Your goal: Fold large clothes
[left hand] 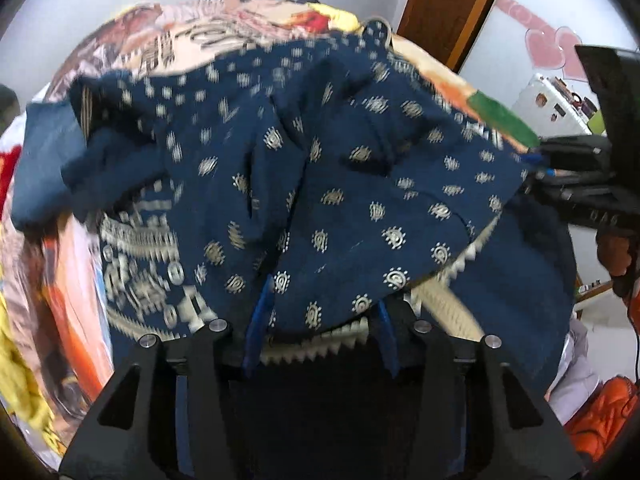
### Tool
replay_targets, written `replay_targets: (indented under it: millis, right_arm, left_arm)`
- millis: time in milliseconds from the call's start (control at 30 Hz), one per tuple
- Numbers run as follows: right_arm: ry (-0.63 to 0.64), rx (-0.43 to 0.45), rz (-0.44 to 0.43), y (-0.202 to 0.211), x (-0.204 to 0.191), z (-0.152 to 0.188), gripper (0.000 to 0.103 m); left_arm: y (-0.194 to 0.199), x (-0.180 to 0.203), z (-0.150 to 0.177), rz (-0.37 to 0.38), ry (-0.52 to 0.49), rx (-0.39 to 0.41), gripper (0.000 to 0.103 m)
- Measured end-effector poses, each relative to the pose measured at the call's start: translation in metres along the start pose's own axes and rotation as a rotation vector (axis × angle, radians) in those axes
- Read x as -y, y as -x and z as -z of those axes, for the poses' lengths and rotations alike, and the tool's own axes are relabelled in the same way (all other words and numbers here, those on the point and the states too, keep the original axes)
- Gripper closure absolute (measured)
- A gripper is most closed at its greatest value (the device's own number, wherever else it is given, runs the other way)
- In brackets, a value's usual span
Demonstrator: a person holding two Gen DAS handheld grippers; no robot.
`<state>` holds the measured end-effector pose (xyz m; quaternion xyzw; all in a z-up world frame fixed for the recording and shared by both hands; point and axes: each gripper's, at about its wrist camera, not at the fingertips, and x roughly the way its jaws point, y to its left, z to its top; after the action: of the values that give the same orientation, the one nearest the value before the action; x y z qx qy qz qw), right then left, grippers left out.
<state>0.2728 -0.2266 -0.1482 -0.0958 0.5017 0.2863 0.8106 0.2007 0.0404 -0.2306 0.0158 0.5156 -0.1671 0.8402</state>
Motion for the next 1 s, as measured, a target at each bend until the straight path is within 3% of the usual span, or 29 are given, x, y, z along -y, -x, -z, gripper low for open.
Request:
replay_targets:
  millis: [200, 333, 500, 800, 933, 1000]
  right_arm:
    - [0.019, 0.010, -0.003, 0.015, 0.000, 0.017, 0.087]
    - [0.016, -0.015, -0.013, 0.023, 0.008, 0.028, 0.087]
    - [-0.021, -0.001, 0.038, 0.037, 0.027, 0.028, 0.087]
    - [-0.066, 0.078, 0.059, 0.039, 0.043, -0.024, 0.087]
    - [-0.089, 0.035, 0.034, 0.004, 0.043, -0.047, 0.087]
    - [-0.086, -0.002, 0.040, -0.018, 0.043, -0.051, 0.087]
  left_arm:
    - [0.016, -0.001, 0.015, -0.018, 0.018, 0.032, 0.050]
    - [0.030, -0.011, 0.022, -0.053, 0.051, 0.033, 0.031]
    - [0.052, -0.039, 0.029, -0.115, 0.125, 0.046, 0.031]
    - [0.062, -0.082, -0.025, -0.203, 0.191, 0.165, 0.027]
    - [0.034, -0.087, -0.048, -0.176, 0.202, 0.143, 0.027]
    - [0.008, -0.087, -0.051, -0.182, 0.195, 0.091, 0.027]
